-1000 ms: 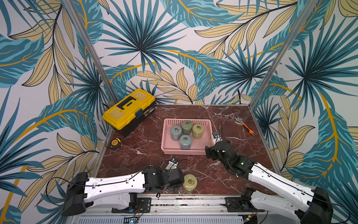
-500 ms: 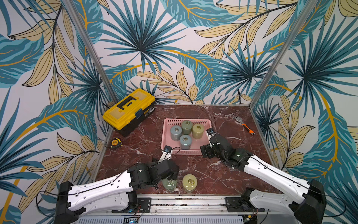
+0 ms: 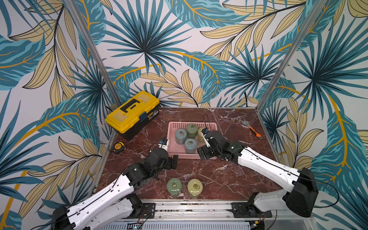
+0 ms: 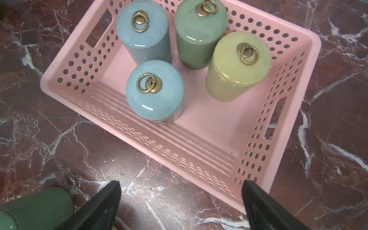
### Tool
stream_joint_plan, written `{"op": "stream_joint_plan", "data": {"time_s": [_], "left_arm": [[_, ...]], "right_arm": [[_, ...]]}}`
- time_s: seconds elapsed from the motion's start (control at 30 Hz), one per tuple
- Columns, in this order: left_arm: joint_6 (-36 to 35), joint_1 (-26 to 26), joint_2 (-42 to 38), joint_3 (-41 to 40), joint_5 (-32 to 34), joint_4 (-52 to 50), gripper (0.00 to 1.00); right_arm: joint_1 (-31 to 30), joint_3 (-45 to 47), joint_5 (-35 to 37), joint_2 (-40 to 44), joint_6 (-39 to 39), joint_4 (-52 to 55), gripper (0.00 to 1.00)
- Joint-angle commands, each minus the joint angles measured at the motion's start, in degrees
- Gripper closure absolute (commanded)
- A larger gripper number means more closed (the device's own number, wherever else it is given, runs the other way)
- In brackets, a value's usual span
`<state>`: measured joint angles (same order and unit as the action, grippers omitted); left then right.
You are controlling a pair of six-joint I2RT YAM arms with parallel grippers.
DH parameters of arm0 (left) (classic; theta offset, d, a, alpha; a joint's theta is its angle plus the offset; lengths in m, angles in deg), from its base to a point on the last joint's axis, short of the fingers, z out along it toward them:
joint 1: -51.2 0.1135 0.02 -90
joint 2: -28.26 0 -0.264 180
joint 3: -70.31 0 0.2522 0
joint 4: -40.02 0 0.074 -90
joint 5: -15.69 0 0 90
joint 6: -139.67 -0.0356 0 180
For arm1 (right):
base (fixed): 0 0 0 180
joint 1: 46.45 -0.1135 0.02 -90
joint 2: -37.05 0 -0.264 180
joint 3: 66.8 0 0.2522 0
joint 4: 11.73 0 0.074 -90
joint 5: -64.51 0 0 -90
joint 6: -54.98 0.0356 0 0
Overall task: Take the tea canister out of the basket
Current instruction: Pick up the tea canister from the basket.
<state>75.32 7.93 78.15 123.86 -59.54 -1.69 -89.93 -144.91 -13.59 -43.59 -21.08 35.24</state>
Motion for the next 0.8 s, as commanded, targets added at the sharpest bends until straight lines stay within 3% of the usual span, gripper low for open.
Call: {"op": "stream_joint_plan", "data": {"time_s": [0.0, 0.23, 0.37, 0.77], "left_arm": [[-4.4, 4.1, 1.0, -2.2, -6.8, 8.1, 0.00], [-5.7, 14.5, 1.8, -7.8, -13.5, 19.1, 0.00], [-7.0, 18.5, 1.5, -10.9, -13.6, 23.1, 0.00], [-9.5, 19.1, -2.2, -17.3, -10.0, 28.9, 0.00]], "right_arm": [[0.1, -2.2, -1.3, -2.9, 0.4, 1.9, 0.01], [0.2, -6.6, -1.0, -9.3, -0.4, 2.0, 0.01], [0.1, -8.7, -1.0, -12.0, -0.8, 2.0, 0.01], [0.1, -16.0, -2.4, -20.1, -1.1, 1.9, 0.01]]}}
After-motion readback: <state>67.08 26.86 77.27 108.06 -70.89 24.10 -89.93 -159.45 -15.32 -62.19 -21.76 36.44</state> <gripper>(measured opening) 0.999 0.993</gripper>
